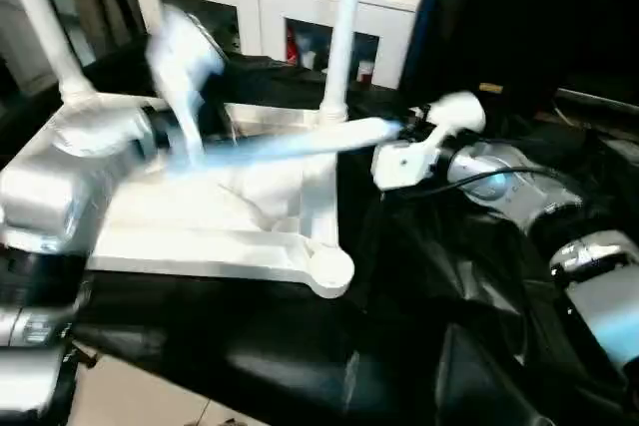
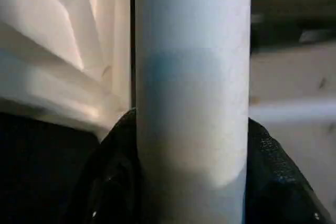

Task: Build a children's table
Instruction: Rotate table base

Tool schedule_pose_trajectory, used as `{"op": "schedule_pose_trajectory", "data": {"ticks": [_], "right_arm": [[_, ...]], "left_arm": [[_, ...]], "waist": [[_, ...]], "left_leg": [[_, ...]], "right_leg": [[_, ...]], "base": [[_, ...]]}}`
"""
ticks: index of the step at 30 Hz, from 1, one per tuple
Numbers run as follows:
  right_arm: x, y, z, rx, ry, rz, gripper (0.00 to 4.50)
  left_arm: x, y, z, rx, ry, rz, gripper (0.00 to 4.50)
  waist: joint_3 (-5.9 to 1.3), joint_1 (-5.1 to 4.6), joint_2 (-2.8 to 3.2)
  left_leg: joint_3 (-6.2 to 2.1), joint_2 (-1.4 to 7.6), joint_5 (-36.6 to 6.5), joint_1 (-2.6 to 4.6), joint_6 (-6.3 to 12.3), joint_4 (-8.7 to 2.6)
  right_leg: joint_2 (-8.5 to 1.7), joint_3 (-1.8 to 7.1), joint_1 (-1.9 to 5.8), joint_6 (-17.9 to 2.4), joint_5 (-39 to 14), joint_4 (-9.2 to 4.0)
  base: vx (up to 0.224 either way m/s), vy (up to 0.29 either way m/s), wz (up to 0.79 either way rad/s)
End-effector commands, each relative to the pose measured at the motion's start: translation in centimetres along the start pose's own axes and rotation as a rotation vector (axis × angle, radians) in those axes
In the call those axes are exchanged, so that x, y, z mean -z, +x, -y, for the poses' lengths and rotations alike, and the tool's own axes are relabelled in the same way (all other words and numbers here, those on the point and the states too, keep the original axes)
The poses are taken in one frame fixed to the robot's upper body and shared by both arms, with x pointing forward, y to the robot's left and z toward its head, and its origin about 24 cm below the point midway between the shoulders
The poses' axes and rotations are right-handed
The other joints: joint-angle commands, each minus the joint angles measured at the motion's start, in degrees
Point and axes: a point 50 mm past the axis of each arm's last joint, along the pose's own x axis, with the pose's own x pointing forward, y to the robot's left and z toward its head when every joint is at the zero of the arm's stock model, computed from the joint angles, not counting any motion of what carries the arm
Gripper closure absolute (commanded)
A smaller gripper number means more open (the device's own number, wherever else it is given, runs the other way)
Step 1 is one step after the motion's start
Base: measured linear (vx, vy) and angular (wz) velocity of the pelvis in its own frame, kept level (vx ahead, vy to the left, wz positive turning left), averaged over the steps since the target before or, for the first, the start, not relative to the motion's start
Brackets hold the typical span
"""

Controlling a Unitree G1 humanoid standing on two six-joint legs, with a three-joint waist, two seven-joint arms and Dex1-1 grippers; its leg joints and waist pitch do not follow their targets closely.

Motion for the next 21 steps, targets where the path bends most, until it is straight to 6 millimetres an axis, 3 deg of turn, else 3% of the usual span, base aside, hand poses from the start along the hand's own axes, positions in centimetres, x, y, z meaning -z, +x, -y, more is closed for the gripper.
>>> {"op": "schedule_pose_trajectory", "data": {"ticks": [1, 3, 7, 11, 14, 15, 17, 20, 21], "right_arm": [[1.0, -0.6, -0.1, 0.038, 0.113, -0.062, 2.73], [1.2, -0.9, -0.7, 0.047, 0.188, -0.065, 2.73], [1.6, -1.3, -1.1, 0.073, 0.322, -0.072, 2.73], [2.1, -2.2, -1.2, 0.205, 0.685, -0.067, 2.74], [0.9, -2.4, 0.3, 0.331, 1.002, 0.046, 2.74], [0.7, -2.4, 0.5, 0.340, 1.025, 0.062, 2.75], [-0.4, -2.9, 1.3, 0.392, 1.140, 0.130, 2.75], [-1.0, -4.2, 1.7, 0.505, 1.185, 0.107, 2.75], [-1.4, -5.0, 1.0, 0.522, 1.176, 0.070, 2.75]], "left_arm": [[-1.5, -0.7, -2.4, -0.199, 0.043, 0.098, 0.77], [-1.7, -1.7, -4.2, -0.344, 0.083, 0.120, 0.77], [-1.4, -2.9, -5.5, -0.462, 0.144, 0.110, 0.77], [0.8, -5.2, -6.5, -0.611, 0.215, 0.018, 0.77], [2.5, -5.1, -4.8, -0.559, 0.099, 0.010, 0.77], [2.7, -5.0, -4.4, -0.547, 0.085, 0.011, 0.77], [3.8, -4.5, -2.3, -0.479, 0.020, 0.002, 0.77], [5.6, -4.3, 0.7, -0.456, -0.037, -0.043, 0.77], [6.7, -4.7, 2.3, -0.478, -0.036, -0.061, 0.77]], "waist": [[-4.60, -0.09, 0.69], [-4.66, -0.02, 0.51], [-4.62, -0.03, 0.64], [-4.51, 0.29, 1.10], [-4.58, 0.45, 1.29], [-4.76, 0.67, 1.21], [-4.70, 0.96, 2.15], [-4.63, 1.48, 1.83], [-4.55, 1.62, 2.12]], "left_leg": [[0.95, 0.69, -7.2, -1.03, 0.69, -3.98], [0.92, 0.79, -7.0, -1.01, 0.75, -3.98], [0.87, 1.08, -6.4, -1.06, 1.46, -4.09], [0.88, 1.79, -7.2, -0.65, 2.23, -4.35], [0.79, 2.10, -6.1, -0.43, 2.67, -4.51], [0.59, 2.36, -5.6, -0.34, 2.78, -4.58], [0.59, 2.35, -5.7, -0.30, 2.38, -4.57], [0.85, 2.16, -6.6, -0.29, 1.10, -4.65], [0.92, 1.97, -6.7, -0.31, 0.60, -4.68]], "right_leg": [[-3.48, 2.98, 5.19, -8.0, -14.3, -2.92], [-3.52, 2.94, 5.18, -7.4, -15.0, -3.02], [-3.74, 2.97, 4.97, -6.9, -16.0, -3.13], [-4.11, 3.14, 4.76, -8.1, -15.2, -3.16], [-4.25, 3.16, 4.89, -9.4, -12.8, -3.09], [-4.33, 3.10, 4.79, -9.8, -11.8, -2.84], [-4.34, 3.03, 4.62, -10.4, -11.5, -2.96], [-4.22, 2.99, 4.53, -9.0, -14.0, -3.60], [-4.03, 3.01, 4.48, -8.1, -15.3, -3.76]], "base": [[0.000, 0.000, 0.00], [0.000, 0.000, 0.00], [0.000, 0.000, 0.00], [0.000, 0.000, 0.00], [0.000, 0.000, 0.00], [0.000, 0.000, 0.00], [0.000, 0.000, 0.00], [0.000, 0.000, 0.00], [0.000, 0.000, 0.00]]}}
